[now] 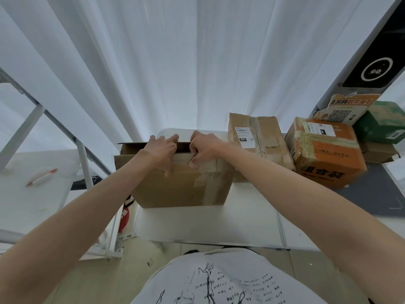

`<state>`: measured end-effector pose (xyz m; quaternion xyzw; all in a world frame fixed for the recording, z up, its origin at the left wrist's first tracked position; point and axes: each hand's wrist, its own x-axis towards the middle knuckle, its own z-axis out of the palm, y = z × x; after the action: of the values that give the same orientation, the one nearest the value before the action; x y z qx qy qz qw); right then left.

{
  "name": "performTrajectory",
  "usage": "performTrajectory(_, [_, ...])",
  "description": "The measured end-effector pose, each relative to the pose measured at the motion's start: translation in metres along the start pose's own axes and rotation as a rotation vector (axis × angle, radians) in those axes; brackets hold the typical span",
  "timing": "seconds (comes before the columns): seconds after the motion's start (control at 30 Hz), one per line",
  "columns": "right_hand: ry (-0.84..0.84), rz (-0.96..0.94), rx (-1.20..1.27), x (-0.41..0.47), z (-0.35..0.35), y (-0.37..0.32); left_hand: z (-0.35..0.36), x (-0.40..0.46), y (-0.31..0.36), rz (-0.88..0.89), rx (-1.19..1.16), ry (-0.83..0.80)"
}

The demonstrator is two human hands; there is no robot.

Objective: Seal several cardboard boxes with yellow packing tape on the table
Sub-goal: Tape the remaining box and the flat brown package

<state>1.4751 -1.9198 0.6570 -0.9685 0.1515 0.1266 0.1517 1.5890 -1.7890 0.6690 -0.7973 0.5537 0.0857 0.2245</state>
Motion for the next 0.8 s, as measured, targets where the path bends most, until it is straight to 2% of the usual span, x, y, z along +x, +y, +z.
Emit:
performTrajectory(0.23, [0.067, -0.05, -0.12, -0.028, 0.017, 0.007, 0.008, -0.018, 0.025, 0.043, 0.014, 0.032])
performTrajectory(0.6, [0.021, 0.059, -0.071, -0.083, 0.014, 0.068, -0.018, 0.001, 0.087, 0.196, 0.0, 0.081])
performTrajectory(0.8, [0.106, 0.098, 0.01, -0.121, 0.015, 0.109, -0.019, 0.021, 0.131, 0.2, -0.019, 0.191])
